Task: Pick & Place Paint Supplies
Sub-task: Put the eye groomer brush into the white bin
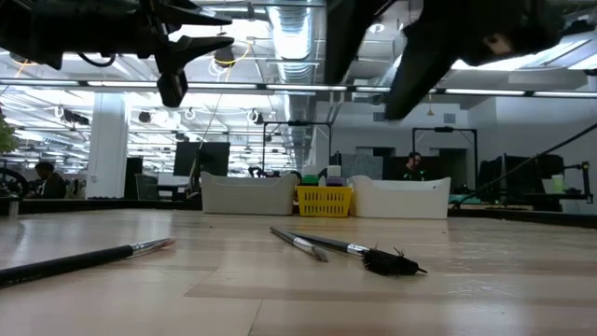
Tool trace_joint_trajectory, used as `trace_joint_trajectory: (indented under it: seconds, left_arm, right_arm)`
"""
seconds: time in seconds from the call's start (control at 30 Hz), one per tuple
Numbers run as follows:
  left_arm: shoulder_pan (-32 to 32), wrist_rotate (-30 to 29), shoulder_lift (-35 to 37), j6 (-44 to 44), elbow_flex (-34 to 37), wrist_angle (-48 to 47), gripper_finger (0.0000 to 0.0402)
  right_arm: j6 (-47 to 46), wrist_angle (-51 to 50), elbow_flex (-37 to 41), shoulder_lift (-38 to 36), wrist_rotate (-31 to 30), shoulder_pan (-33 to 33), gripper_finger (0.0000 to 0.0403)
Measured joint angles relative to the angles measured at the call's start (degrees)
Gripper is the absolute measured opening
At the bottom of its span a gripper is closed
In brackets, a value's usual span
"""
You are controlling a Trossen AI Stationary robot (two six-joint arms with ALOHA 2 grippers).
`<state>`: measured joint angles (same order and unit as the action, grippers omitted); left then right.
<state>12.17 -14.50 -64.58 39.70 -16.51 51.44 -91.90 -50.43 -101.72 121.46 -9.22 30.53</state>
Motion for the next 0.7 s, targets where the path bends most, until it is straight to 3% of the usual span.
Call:
trace_joint_trajectory:
  seconds: [0.3,0.47,0.7]
  left_arm:
    - [1.6,0.0,0.0,0.2,0.0,0.0,0.0088]
    - [2.6,0.0,0.0,0.2,0.0,0.0,0.0088]
    - [2.6,0.0,0.0,0.2,0.0,0.0,0.0088]
  right_arm:
    - [-2.3,-4.4,-8.6,8.6,3.4,-0.9,0.0187]
    - [-4.9,-9.0,-8.4,9.2,3.4,-0.2,0.0187]
    - [-5.7,-7.4,-6.2,9.2,3.4,-0.2,0.0187]
